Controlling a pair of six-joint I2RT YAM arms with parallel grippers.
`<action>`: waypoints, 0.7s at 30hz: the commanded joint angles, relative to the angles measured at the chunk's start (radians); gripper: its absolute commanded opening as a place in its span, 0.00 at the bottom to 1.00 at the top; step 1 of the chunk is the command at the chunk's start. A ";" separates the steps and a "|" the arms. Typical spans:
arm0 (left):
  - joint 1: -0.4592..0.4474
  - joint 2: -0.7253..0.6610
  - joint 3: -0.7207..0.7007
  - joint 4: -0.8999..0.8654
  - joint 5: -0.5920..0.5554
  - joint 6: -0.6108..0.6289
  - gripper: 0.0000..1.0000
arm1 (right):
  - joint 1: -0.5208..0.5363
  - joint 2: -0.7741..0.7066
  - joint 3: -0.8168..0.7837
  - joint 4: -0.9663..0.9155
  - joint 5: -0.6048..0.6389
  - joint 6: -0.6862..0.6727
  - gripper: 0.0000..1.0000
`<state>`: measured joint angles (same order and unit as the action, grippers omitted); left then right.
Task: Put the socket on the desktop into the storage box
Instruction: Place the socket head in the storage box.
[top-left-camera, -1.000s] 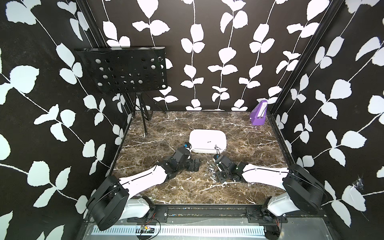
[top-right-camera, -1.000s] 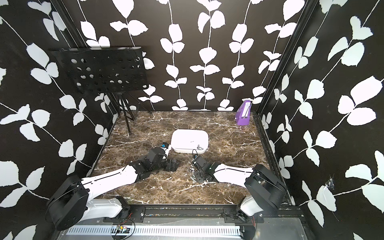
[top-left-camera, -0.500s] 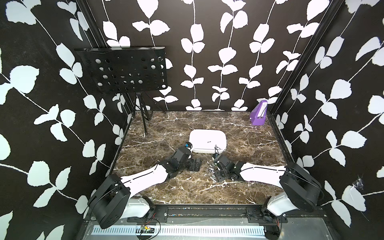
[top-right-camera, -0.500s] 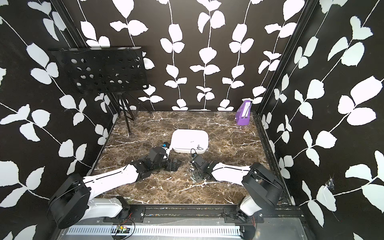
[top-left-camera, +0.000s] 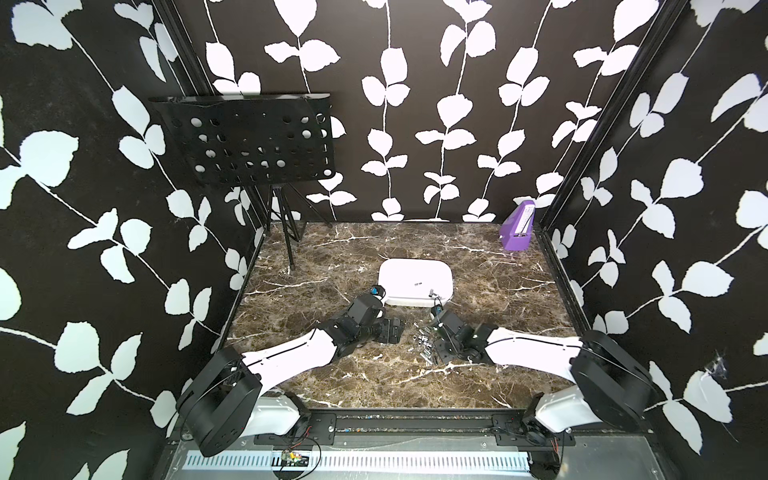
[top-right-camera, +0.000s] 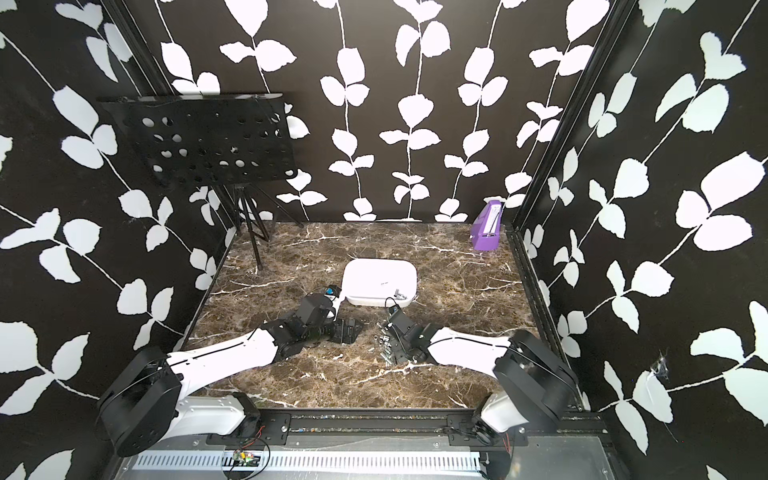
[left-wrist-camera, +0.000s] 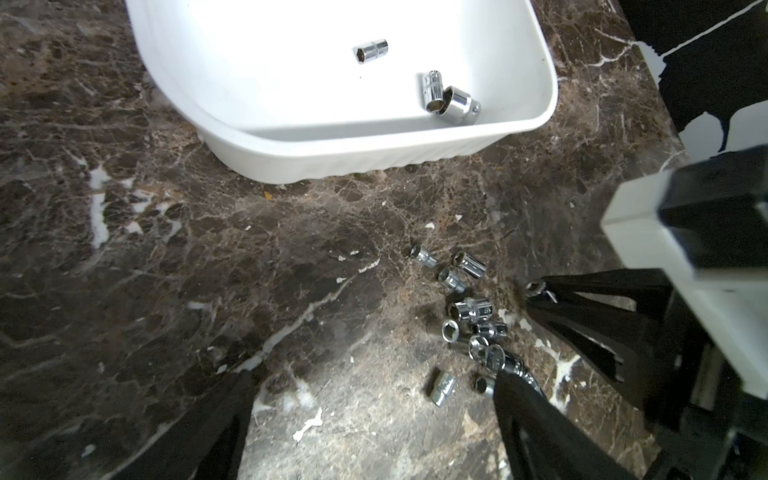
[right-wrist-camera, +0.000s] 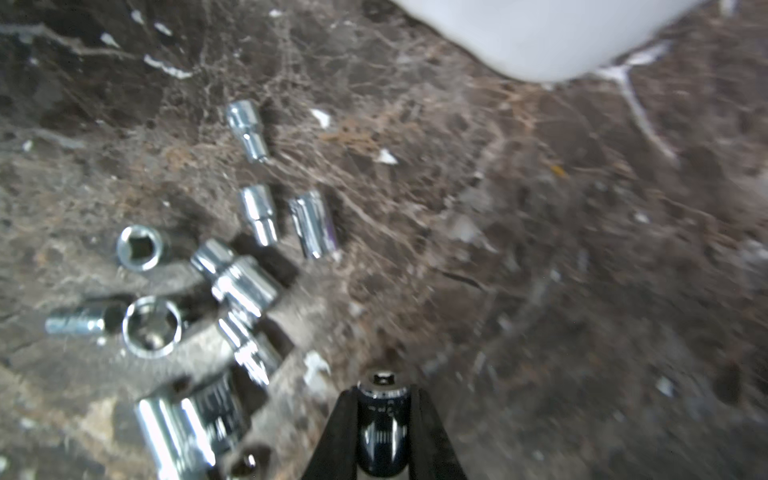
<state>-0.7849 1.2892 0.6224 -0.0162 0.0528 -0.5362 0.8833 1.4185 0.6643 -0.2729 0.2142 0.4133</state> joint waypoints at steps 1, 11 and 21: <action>-0.005 -0.051 0.007 0.001 -0.039 -0.008 0.91 | -0.001 -0.136 -0.031 -0.020 0.054 0.016 0.01; -0.006 -0.071 0.006 -0.016 -0.048 -0.005 0.91 | -0.020 0.020 0.357 -0.114 0.107 0.037 0.00; -0.006 -0.069 0.003 -0.017 -0.061 -0.004 0.91 | -0.122 0.529 0.828 -0.182 0.085 0.049 0.00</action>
<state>-0.7849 1.2293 0.6224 -0.0181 0.0090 -0.5396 0.7841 1.8927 1.4040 -0.3992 0.2916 0.4458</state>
